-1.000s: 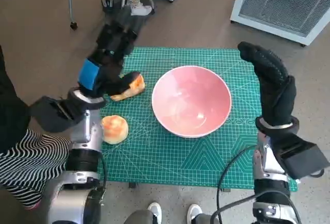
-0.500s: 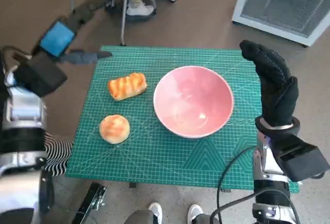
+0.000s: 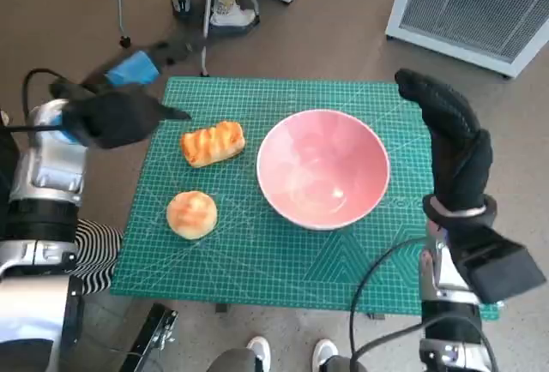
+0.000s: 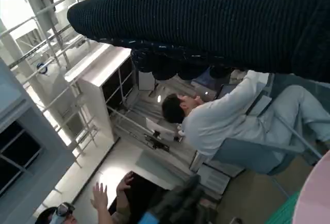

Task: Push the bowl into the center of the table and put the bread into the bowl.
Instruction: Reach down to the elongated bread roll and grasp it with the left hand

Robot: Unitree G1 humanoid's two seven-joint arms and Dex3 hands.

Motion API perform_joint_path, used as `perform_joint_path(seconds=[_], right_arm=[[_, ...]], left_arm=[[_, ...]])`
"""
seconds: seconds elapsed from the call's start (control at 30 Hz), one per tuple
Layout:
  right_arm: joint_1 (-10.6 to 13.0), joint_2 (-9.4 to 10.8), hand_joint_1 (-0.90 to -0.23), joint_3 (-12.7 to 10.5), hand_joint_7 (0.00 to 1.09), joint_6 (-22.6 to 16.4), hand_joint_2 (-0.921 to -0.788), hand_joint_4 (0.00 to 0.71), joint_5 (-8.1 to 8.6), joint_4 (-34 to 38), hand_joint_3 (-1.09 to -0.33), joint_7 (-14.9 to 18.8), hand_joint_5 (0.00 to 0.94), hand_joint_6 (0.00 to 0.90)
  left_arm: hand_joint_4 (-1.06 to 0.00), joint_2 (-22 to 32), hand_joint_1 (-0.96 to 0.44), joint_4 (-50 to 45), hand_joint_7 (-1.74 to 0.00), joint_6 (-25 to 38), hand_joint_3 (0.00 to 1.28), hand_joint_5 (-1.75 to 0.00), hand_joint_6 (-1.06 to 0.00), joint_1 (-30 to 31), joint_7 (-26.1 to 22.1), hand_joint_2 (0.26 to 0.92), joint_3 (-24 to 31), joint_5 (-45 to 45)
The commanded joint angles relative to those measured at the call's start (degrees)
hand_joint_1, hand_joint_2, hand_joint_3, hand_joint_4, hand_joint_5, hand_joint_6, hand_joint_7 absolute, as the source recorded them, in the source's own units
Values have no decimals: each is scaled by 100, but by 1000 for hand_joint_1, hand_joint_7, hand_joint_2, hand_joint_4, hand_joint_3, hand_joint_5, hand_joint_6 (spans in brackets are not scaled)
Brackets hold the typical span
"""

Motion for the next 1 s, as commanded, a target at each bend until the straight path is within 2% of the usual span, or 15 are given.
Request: perform_joint_path(seconds=[0.03,0.2,0.43,1.0], right_arm=[[176,-47,-764,-18,274,117,-921,138,91,-48,-726,32,1,130],[203,-89,-761,-28,281,130,-921,136,148,-61,-739,57,1,124],[219,-96,-755,-38,289,173,-921,138,211,-86,-742,97,2,121],[305,-102,-736,-81,309,238,-921,138,176,-198,-745,65,1,110]], left_arm=[[-171,-254,-251,547,-14,357,4,0,-278,-443,167,751,-309,268],[-164,-471,-258,1031,-4,753,4,0,-264,-725,223,752,-603,497],[-160,-755,-273,1736,0,996,3,0,-258,-1013,398,754,-975,779],[-137,-1206,-307,2474,0,1391,2,0,-252,-1115,591,759,-1412,1034]])
